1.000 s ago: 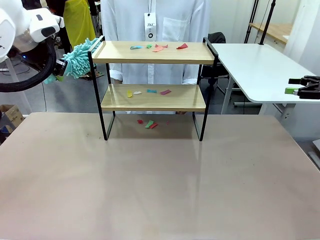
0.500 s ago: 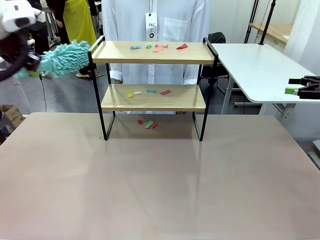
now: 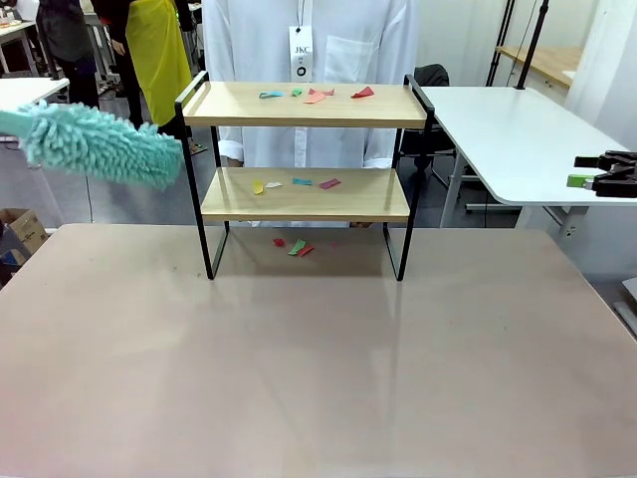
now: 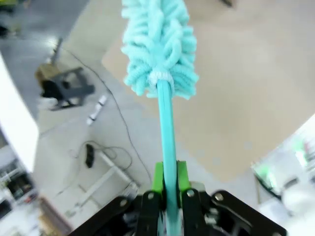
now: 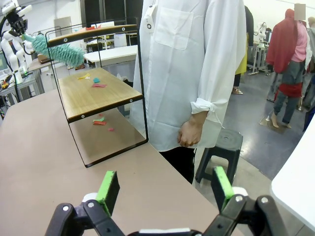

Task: Clean the shelf.
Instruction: Clean the specific section of the Shelf indicated by the human with the Duster.

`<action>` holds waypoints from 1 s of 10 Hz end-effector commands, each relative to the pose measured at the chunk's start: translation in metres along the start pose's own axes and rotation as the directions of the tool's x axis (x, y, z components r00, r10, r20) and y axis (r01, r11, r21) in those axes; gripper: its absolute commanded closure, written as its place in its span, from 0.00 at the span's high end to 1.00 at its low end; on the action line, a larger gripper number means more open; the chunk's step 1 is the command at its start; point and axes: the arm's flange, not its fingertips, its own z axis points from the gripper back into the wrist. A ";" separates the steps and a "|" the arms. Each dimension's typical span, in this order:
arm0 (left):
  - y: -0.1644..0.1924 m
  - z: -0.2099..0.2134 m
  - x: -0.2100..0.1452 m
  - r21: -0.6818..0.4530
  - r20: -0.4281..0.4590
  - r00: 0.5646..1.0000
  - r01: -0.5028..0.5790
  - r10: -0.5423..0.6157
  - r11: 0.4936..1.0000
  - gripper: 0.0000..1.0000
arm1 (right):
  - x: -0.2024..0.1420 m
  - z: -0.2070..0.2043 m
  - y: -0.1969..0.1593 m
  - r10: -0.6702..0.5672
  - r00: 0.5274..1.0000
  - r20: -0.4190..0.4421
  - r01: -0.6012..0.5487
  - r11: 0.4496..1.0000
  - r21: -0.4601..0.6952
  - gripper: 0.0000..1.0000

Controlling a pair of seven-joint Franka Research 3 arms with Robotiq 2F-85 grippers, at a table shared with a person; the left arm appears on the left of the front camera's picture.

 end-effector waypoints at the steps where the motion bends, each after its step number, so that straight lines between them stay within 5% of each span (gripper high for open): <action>1: -0.002 0.009 -0.006 -0.060 -0.097 0.969 0.220 -0.225 0.974 0.13 | 0.003 -0.001 0.001 -0.011 1.000 -0.011 0.011 1.000 0.001 1.00; 3: -0.025 0.007 -0.014 -0.149 -0.167 0.896 0.391 -0.412 0.908 0.13 | 0.003 -0.001 0.001 -0.011 1.000 -0.011 0.011 1.000 0.001 1.00; 6: -0.060 0.001 -0.015 -0.254 -0.148 0.758 0.592 -0.635 0.765 0.13 | 0.003 -0.001 0.001 -0.011 1.000 -0.011 0.011 1.000 0.001 1.00; 8: -0.071 -0.011 -0.015 -0.258 -0.147 0.702 0.652 -0.696 0.712 0.13 | 0.003 -0.001 0.001 -0.011 1.000 -0.011 0.011 1.000 0.001 1.00; 10: -0.073 -0.024 -0.009 -0.227 -0.127 0.712 0.656 -0.690 0.719 0.13 | 0.003 -0.001 0.001 -0.011 1.000 -0.011 0.011 1.000 0.001 1.00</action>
